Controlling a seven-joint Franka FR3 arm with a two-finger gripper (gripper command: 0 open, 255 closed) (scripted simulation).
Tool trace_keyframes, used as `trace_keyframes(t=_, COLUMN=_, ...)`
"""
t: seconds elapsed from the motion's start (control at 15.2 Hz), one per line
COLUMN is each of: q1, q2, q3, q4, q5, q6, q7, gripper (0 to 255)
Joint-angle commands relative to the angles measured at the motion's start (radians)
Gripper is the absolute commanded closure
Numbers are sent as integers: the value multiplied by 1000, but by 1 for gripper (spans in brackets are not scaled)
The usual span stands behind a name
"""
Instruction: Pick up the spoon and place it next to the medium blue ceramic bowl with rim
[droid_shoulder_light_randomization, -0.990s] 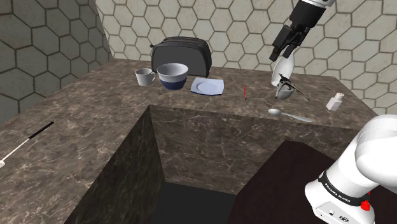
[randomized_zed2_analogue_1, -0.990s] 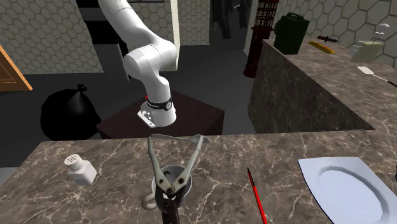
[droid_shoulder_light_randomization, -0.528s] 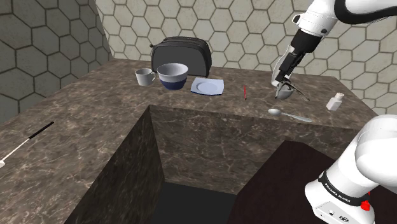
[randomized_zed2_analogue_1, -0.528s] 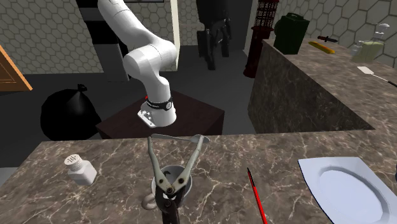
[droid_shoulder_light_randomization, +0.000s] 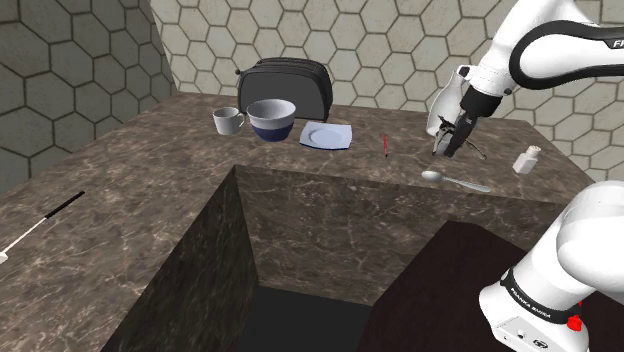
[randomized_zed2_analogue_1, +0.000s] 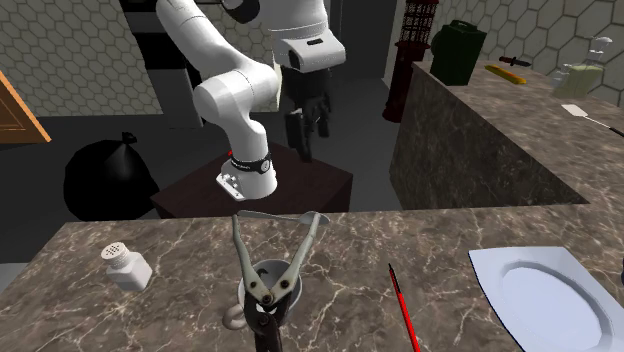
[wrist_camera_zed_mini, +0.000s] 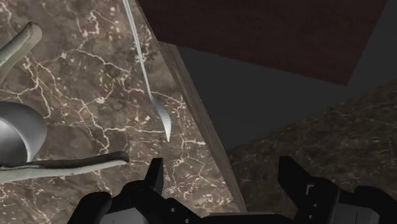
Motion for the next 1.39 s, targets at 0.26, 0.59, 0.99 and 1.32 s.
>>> trace_keyframes(t=0.26, q1=-40, q2=63, q3=-133, q4=-95, q5=-123, q6=132, q7=-191, gripper=0)
trace_keyframes(t=0.59, q1=-62, q2=173, q3=-244, q4=-126, q5=-214, q6=260, q7=-332, gripper=0)
trace_keyframes(t=0.99, q1=-54, q2=251, q3=-278, q4=-167, q5=-230, q6=377, q7=-333, gripper=0)
trace_keyframes(t=1.32, q1=-50, q2=274, q3=-287, q4=-175, q5=-233, q6=409, q7=-334, gripper=0)
